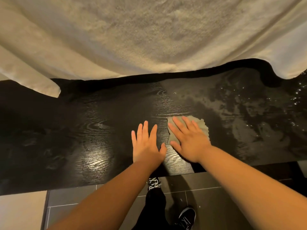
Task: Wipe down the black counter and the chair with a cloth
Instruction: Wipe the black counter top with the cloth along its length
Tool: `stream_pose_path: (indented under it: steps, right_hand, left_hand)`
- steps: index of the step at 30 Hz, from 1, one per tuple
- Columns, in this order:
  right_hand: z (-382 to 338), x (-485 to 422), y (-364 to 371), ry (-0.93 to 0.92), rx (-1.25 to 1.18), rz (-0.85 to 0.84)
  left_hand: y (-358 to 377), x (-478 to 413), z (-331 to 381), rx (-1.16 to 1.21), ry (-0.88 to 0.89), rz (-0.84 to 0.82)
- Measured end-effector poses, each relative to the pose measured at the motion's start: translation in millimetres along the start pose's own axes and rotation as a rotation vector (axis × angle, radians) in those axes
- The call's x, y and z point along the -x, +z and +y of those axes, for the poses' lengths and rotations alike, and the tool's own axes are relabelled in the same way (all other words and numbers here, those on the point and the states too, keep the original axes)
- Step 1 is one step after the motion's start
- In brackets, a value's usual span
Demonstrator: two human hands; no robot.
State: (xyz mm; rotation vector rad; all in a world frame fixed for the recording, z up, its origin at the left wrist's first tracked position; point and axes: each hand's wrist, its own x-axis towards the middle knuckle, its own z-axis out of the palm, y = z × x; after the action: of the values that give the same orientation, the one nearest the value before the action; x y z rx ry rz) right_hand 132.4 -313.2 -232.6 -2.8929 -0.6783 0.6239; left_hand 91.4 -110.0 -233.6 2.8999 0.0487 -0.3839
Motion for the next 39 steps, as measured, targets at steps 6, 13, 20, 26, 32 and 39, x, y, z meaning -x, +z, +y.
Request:
stream_pose_path:
  steps: [6, 13, 20, 26, 32, 39]
  right_hand:
    - [27.1, -81.9, -36.2, 0.234, -0.033, 0.016]
    - [-11.7, -38.8, -3.4, -0.008, -0.019, 0.068]
    - [36.4, -108.7, -40.5, 0.084, -0.001, 0.065]
    - [-5.4, -106.8, -34.3, 0.170, -0.065, 0.062]
    - [10.3, -78.8, -20.1, -0.090, 0.010, 0.035]
    - [21.7, -148.4, -50.6, 0.227, -0.061, 0.137]
  left_hand:
    - [-13.8, -68.2, -17.7, -0.008, 0.087, 0.078]
    - [-21.6, -88.9, -24.6, -0.099, 0.113, 0.010]
    - [-37.2, -116.5, -33.3, -0.048, 0.132, 0.124]
    - [-51.2, -153.1, -59.7, -0.106, 0.109, 0.054]
    - [-46.3, -154.1, -64.4, -0.104, 0.115, 0.083]
    - [-47.7, -157.6, -65.1, -0.099, 0.148, 0.080]
